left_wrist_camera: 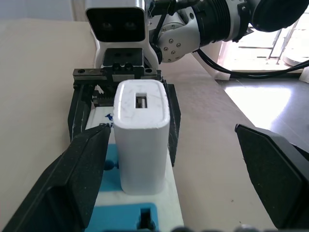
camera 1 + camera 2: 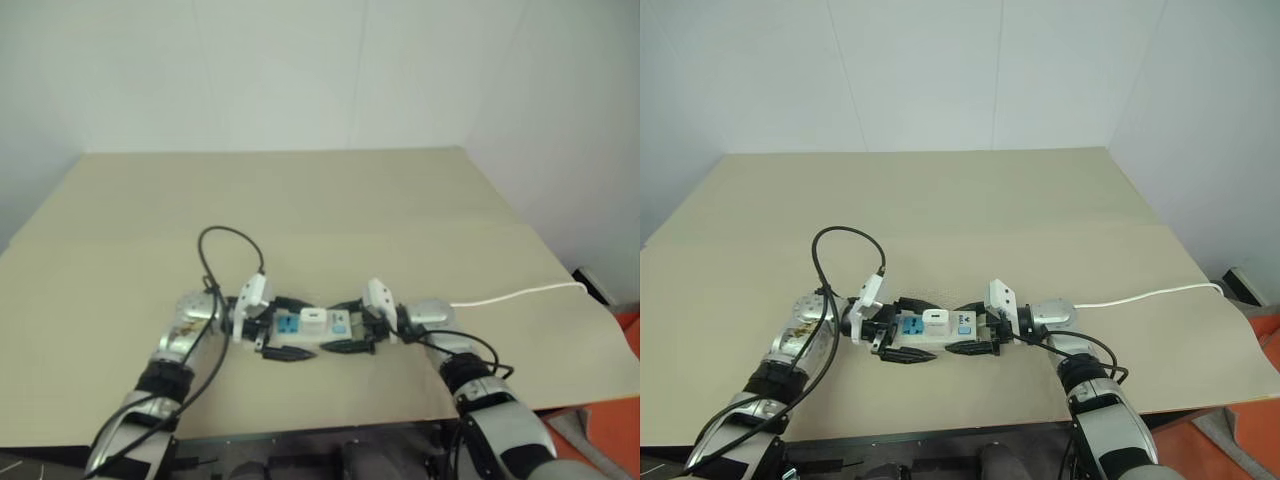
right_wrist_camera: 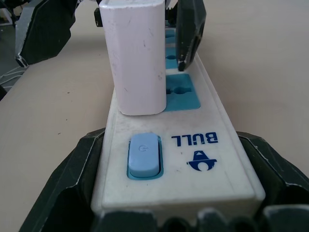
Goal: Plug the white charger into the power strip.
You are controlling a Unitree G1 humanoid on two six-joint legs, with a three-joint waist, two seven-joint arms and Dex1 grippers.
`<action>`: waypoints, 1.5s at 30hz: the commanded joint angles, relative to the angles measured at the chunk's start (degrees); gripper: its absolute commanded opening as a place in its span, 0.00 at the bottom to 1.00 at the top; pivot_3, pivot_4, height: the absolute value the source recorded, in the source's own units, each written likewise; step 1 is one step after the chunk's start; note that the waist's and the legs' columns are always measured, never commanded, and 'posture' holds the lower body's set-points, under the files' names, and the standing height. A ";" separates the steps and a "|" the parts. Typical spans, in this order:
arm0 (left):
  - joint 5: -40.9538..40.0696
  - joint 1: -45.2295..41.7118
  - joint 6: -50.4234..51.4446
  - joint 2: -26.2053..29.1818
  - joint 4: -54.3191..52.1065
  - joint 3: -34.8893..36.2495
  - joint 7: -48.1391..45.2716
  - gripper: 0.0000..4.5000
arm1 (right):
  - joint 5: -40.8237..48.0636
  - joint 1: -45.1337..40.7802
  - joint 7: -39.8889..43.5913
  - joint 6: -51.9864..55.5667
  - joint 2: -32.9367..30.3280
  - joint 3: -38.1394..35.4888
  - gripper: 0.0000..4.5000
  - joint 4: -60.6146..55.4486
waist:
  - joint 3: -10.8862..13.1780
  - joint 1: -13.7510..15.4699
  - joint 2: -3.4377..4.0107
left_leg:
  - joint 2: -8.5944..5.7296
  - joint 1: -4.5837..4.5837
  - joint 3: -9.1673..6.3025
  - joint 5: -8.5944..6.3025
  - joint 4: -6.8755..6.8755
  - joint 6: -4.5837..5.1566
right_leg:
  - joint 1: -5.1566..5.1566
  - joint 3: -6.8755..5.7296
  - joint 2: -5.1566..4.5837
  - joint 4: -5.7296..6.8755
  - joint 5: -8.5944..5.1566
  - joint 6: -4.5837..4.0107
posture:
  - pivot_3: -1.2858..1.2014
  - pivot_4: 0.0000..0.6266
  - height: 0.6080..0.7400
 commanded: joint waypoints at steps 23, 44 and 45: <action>-10.76 7.64 4.01 19.09 -18.77 17.88 0.76 1.00 | 5.77 7.29 2.38 7.07 -10.27 -2.79 1.00 -18.90 | 0.34 2.33 0.24 | -0.06 -1.25 0.09 0.01 -0.03 0.01 | -1.02 -0.08 -0.18 -0.33 0.02 0.05 | 0.52 0.24 1.00; -14.16 44.06 12.18 27.86 -37.88 46.62 9.28 1.00 | 13.30 16.35 0.86 14.79 -30.12 -13.72 1.00 -32.12 | 0.66 2.76 0.43 | -0.01 -1.68 0.28 0.01 -0.03 0.00 | -1.63 -0.04 -0.25 -0.29 0.02 0.05 | 0.52 0.24 1.00; -14.30 45.35 12.69 27.50 -38.62 47.60 9.87 1.00 | 13.26 16.64 0.82 14.91 -30.79 -14.02 1.00 -32.05 | 0.66 2.76 0.43 | -0.01 -1.68 0.29 0.01 -0.03 0.00 | -1.63 -0.04 -0.25 -0.30 0.02 0.05 | 0.52 0.24 1.00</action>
